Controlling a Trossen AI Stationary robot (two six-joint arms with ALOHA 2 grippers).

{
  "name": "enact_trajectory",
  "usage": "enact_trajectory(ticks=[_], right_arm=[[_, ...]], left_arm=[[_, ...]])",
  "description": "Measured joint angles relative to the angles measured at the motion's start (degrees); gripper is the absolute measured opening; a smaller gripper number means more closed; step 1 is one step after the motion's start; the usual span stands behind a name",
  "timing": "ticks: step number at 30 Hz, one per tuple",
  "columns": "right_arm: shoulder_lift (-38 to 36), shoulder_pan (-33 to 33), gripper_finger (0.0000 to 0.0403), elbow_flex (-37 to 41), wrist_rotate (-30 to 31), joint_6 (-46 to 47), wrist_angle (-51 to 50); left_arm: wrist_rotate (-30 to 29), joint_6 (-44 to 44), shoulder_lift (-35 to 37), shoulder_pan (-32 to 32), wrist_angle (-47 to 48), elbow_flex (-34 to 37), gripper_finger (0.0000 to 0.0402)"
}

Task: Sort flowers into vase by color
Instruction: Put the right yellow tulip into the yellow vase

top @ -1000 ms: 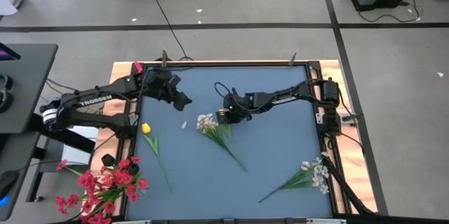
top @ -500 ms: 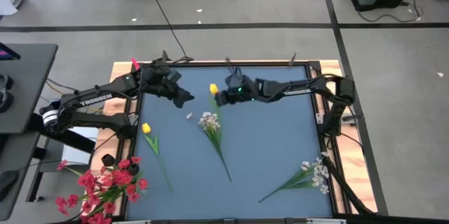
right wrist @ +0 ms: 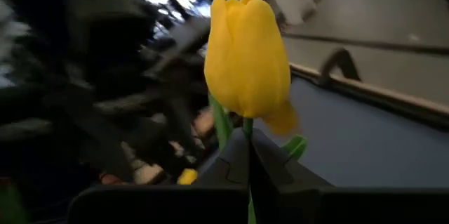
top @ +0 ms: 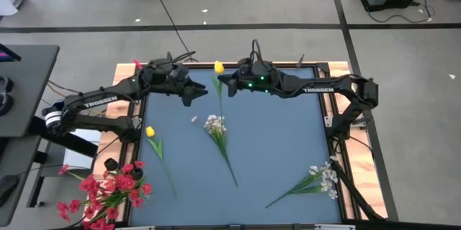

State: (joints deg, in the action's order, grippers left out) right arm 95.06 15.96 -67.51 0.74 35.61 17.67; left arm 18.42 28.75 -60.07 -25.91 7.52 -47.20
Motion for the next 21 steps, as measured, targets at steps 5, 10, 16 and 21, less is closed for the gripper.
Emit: enact_trajectory(ticks=[5, 10, 16, 21], right_arm=[[-0.37, -0.01, 0.0003, -0.04, -2.61, -2.62, 2.15], [-0.37, -0.01, 0.0003, -0.02, -3.75, -3.8, 2.54], [-0.37, -0.16, 0.0003, -0.02, -4.01, -4.73, 2.51], [-0.37, -0.16, 0.0004, -0.02, -4.91, -5.02, 3.21]], left_arm=[[-0.24, -0.48, -4.02, 1.32, -5.93, 0.02, 0.0212], [-0.73, -0.47, -6.94, 1.52, -10.29, 0.04, 0.021], [-0.77, -1.15, -9.28, 1.79, -14.17, 0.04, 0.0168], [-0.79, -1.53, -10.25, 1.76, -14.9, 0.04, 0.011]])
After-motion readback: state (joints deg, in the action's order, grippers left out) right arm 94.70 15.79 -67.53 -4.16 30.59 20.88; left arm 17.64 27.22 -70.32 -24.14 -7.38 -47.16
